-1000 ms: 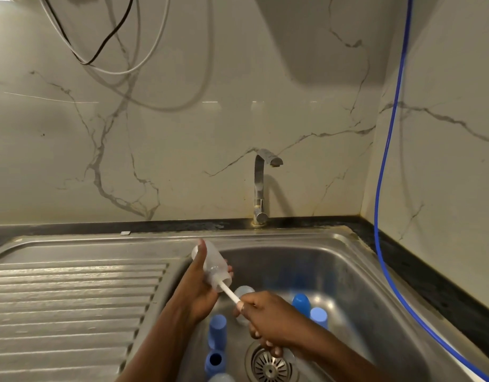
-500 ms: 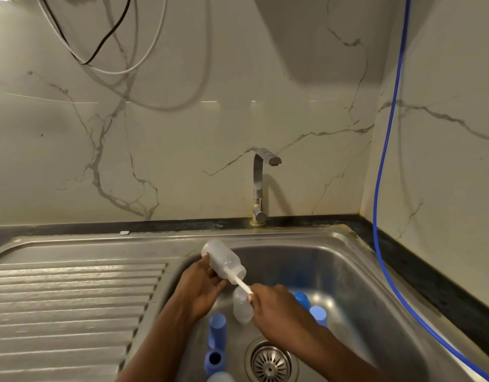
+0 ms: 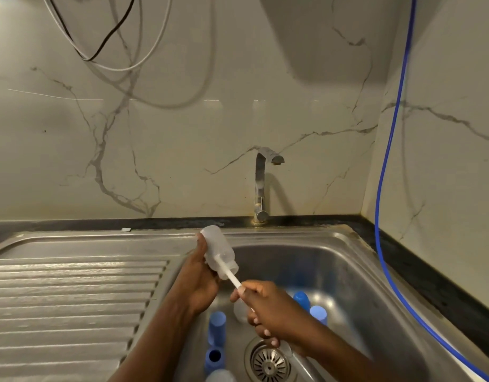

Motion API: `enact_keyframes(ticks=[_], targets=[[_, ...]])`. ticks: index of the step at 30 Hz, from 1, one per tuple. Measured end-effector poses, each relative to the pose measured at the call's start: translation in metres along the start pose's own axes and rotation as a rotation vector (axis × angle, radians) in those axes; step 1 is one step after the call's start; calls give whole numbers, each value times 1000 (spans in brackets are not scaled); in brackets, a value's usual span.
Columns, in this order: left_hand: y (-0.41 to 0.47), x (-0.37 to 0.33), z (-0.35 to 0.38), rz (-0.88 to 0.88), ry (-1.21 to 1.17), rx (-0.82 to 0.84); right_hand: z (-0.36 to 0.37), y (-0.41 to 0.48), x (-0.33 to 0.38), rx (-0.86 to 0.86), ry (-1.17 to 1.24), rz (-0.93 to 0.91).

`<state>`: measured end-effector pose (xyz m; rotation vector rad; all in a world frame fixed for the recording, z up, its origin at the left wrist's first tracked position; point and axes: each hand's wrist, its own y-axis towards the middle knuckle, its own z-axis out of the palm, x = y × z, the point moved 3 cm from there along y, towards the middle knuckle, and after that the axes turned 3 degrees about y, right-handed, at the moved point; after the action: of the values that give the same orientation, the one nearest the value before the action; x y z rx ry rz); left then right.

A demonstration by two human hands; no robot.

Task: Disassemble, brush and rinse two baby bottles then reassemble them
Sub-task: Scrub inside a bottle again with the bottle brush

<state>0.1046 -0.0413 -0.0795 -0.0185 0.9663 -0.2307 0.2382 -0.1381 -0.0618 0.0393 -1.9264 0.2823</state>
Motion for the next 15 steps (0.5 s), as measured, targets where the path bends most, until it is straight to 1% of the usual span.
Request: enact_keyframes(ticks=[1,2,3,4,6,8,9,11,13,14,15], targets=[[2,4,-2,17,17,-52,-1,3,-2,-114,-249,-67],[5,7,-6,36,33,-111,0,6,-5,-194,-445,-128],[6,8,-8,43,41,-151,-1,8,-9,-241,-553,-159],[8,10,-11,35,22,-169,-1,9,-11,-266,-591,-175],[9,10,-9,-17,-74,-116,-1,10,-10,-262,-580,-191],[6,10,-5,-54,-114,-31,1,8,-7,-188,-443,-156],[6,10,-4,-67,-110,-3,2,6,-6,-130,-286,-93],[6,9,-3,-88,-93,23,5,1,1,33,109,50],[2,7,0,-116,-138,110,3,-6,10,190,397,114],[1,5,1,-126,-167,145,1,-8,13,233,468,123],[0,3,1,-133,-178,163,0,-8,14,243,482,121]])
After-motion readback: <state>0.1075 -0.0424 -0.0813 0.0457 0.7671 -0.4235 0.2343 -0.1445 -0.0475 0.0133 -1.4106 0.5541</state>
